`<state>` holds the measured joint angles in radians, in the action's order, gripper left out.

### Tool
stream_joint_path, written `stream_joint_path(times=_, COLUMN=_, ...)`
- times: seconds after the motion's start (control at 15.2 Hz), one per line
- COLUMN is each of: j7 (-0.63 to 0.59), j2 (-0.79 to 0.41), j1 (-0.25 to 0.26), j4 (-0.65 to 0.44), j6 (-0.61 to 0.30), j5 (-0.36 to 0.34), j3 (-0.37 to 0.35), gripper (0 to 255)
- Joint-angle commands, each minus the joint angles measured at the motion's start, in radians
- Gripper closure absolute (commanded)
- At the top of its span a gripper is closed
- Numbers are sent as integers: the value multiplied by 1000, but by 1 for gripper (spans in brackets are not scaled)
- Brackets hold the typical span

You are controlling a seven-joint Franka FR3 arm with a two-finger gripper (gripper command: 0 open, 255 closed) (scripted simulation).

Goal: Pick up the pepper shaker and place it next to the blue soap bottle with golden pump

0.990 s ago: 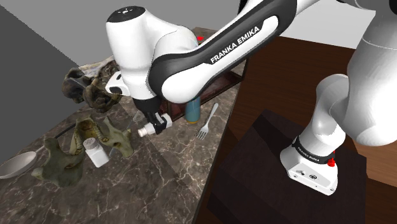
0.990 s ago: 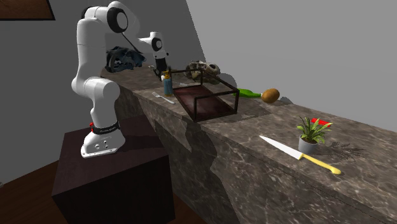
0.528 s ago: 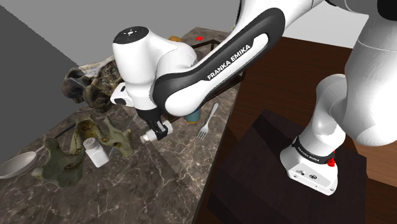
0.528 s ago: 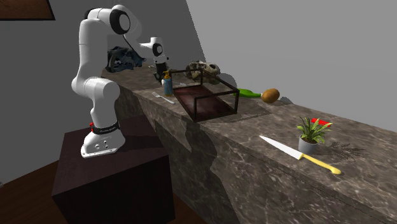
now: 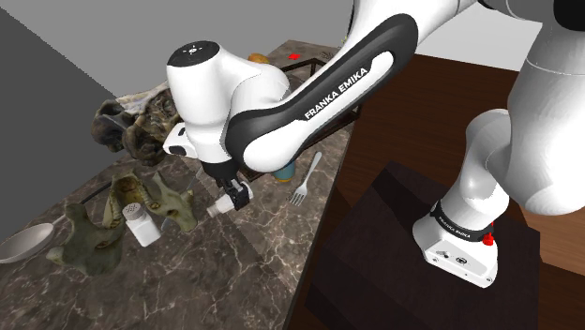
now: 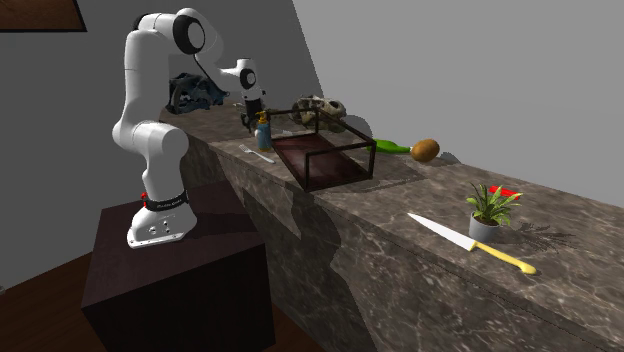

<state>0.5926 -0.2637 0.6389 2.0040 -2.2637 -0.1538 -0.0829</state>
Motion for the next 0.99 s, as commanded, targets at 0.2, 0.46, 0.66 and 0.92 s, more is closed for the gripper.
stream_joint_path(times=0.2, j7=0, j2=0, j1=0, j4=0, j6=0, j5=0, j3=0, gripper=0)
stream_joint_path(times=0.46, j7=11, j2=64, j1=3, j4=-48, j6=111, j5=17, j3=-8, gripper=0)
stream_joint_path(times=0.66, j7=11, j2=64, j1=3, j4=-48, j6=111, j5=17, j3=-8, gripper=0)
stream_joint_path(times=0.92, j7=11, j2=64, j1=3, j4=-48, j6=111, j5=17, j3=-8, gripper=0)
